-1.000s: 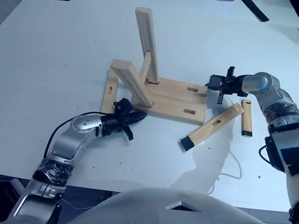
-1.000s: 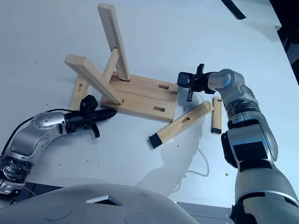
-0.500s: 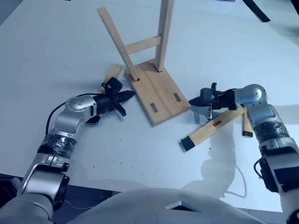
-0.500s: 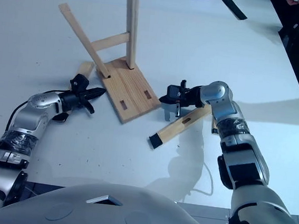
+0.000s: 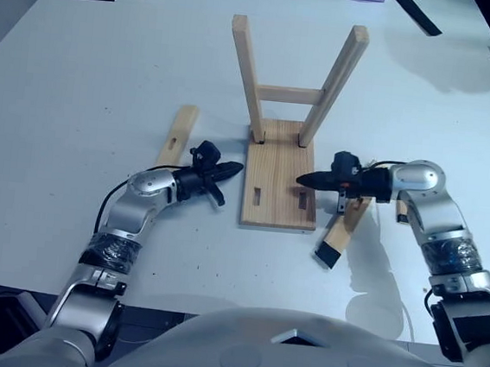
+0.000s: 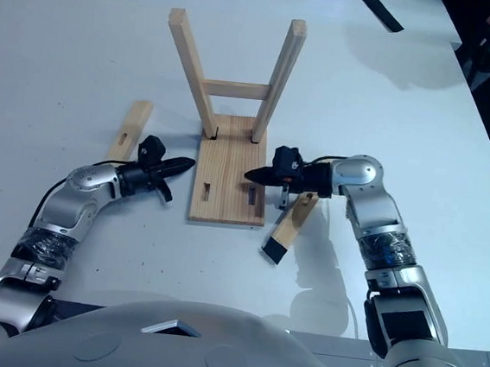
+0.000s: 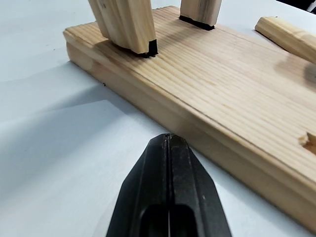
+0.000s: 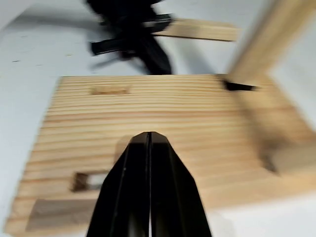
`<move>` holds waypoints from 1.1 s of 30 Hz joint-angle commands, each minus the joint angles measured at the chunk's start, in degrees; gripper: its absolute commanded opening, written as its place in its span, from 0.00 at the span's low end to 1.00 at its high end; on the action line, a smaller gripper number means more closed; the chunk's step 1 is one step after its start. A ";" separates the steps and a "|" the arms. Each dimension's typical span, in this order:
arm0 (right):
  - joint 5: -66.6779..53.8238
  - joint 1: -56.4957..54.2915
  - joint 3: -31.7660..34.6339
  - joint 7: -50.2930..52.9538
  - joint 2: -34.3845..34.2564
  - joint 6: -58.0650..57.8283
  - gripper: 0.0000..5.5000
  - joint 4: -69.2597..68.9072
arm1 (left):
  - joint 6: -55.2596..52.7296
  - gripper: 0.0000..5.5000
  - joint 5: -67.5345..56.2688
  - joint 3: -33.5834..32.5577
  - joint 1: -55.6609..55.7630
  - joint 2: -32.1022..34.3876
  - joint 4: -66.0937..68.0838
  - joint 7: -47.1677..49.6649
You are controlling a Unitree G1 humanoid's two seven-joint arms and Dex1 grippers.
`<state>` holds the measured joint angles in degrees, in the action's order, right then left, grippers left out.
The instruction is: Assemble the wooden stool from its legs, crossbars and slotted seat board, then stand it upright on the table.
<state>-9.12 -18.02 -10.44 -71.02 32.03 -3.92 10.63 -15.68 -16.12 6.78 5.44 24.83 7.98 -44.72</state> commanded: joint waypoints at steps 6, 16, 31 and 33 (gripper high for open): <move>10.50 -3.61 -2.92 5.30 5.05 6.87 0.00 6.14 | -7.37 0.00 -1.07 -3.52 -8.48 2.45 -12.97 3.99; 15.22 -2.80 -9.73 8.58 0.15 8.39 0.00 5.91 | -8.98 0.00 0.40 2.74 -5.67 -0.72 -12.45 3.60; 14.96 0.05 -10.71 11.90 -1.52 7.02 0.00 5.58 | -8.41 0.00 -0.34 -1.32 -9.28 3.23 -12.30 2.76; 14.76 0.26 -10.75 12.19 -1.79 6.74 0.00 5.32 | -8.23 0.00 -0.51 -1.84 -9.20 3.87 -12.00 2.42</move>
<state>4.98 -18.97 -20.10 -58.88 30.82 4.02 16.09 -22.88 -17.32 5.62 -2.78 26.93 -4.80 -42.03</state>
